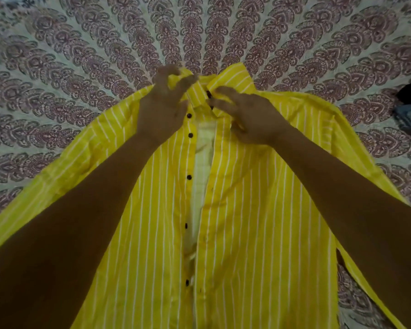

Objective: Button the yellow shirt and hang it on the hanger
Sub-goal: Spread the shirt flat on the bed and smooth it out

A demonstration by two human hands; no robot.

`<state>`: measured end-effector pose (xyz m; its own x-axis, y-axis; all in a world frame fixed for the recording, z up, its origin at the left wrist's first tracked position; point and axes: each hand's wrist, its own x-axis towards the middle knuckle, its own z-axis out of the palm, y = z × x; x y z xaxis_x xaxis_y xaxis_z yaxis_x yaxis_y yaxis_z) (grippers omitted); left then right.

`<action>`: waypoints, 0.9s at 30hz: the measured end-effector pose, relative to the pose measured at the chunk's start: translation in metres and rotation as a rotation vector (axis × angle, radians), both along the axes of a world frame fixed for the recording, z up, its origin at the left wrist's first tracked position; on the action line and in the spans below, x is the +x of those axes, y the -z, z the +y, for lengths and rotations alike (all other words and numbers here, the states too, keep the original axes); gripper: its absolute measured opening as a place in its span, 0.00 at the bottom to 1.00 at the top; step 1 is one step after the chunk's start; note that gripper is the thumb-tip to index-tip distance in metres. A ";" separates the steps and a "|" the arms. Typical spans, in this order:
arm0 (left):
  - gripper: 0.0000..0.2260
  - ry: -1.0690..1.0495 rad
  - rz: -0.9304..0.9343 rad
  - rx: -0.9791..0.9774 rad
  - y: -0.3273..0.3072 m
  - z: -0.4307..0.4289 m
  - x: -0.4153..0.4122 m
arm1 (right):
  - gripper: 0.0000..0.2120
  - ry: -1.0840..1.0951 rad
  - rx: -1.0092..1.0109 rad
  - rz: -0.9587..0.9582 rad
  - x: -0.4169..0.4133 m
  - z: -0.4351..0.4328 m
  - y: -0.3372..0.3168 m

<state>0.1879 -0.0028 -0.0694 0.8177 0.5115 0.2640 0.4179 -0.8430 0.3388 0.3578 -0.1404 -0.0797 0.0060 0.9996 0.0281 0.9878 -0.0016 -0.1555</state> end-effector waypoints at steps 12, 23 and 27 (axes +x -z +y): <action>0.11 0.201 0.882 0.123 -0.015 0.021 0.046 | 0.14 0.217 -0.247 0.042 0.005 0.030 -0.022; 0.16 0.031 0.326 -0.362 -0.020 0.014 0.043 | 0.23 0.424 -0.120 0.363 -0.022 0.027 -0.015; 0.14 -0.064 0.056 -0.405 -0.012 -0.047 -0.018 | 0.21 0.445 0.132 0.354 -0.077 -0.048 0.004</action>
<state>0.1695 -0.0501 -0.0578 0.7883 0.6151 -0.0135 0.4925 -0.6177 0.6130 0.2806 -0.1883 -0.0840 0.4562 0.8870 0.0718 0.7842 -0.3626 -0.5035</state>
